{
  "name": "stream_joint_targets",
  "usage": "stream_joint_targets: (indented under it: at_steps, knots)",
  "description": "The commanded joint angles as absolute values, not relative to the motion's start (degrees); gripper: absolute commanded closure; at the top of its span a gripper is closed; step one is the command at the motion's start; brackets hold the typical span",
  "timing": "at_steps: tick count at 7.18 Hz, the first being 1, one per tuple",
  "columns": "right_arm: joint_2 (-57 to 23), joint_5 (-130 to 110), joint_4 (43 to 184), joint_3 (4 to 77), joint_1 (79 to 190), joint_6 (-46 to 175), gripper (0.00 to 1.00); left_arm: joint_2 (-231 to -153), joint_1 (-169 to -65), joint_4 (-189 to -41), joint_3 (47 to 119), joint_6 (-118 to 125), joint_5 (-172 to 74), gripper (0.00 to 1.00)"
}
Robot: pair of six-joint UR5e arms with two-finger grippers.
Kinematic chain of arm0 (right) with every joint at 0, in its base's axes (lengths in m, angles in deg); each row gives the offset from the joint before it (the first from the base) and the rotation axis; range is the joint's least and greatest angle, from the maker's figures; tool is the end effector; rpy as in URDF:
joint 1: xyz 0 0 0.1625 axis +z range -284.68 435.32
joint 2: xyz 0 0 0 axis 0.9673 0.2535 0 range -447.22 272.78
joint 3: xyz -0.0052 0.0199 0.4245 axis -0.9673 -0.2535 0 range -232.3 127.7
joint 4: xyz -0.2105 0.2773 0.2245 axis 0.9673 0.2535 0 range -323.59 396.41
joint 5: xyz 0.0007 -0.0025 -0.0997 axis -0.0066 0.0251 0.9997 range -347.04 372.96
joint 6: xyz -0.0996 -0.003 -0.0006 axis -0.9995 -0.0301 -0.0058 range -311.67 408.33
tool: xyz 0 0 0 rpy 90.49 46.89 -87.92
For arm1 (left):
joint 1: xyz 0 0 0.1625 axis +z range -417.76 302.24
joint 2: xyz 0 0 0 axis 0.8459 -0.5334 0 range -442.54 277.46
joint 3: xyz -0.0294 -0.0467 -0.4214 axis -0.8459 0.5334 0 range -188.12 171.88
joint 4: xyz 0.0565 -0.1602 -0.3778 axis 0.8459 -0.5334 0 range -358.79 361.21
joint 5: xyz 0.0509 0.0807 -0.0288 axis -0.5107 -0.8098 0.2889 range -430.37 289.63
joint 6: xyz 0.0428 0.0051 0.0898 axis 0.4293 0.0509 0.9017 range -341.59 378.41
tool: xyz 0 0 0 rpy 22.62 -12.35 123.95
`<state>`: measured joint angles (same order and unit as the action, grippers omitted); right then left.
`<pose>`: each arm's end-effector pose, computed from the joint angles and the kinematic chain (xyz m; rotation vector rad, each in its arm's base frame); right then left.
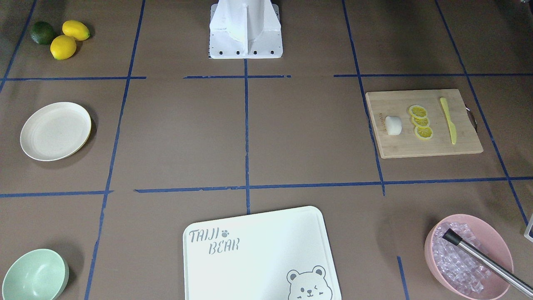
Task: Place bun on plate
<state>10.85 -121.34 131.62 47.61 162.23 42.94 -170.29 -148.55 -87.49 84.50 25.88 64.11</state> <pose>0.0406 -0.4305 0.6477 -0.0403 -0.7745 -0.1178 -0.0700 -0.4732 0.6573 0.0406 0.7758 0.1044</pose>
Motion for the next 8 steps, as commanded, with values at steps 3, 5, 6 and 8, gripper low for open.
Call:
stream_joint_targets:
  at_steps: [3,5,6,8]
  knots:
    - [11.7,-122.0,94.5,39.4,148.8,75.8,0.0,-170.2,-148.6,-87.5,84.6,25.9,64.3,0.0]
    - [13.4,-118.6,83.3,38.8,141.1,85.0,0.0,-170.2,-148.6,-87.6,84.7,25.9,64.4,0.0]
    - [13.4,-118.6,83.2,39.0,139.3,85.5,0.02,-170.2,-148.5,-87.7,84.7,25.9,64.4,0.0]
    - [13.5,-117.6,83.2,38.8,136.0,86.2,0.09,-170.2,-148.5,-87.7,84.8,25.9,64.4,0.0]
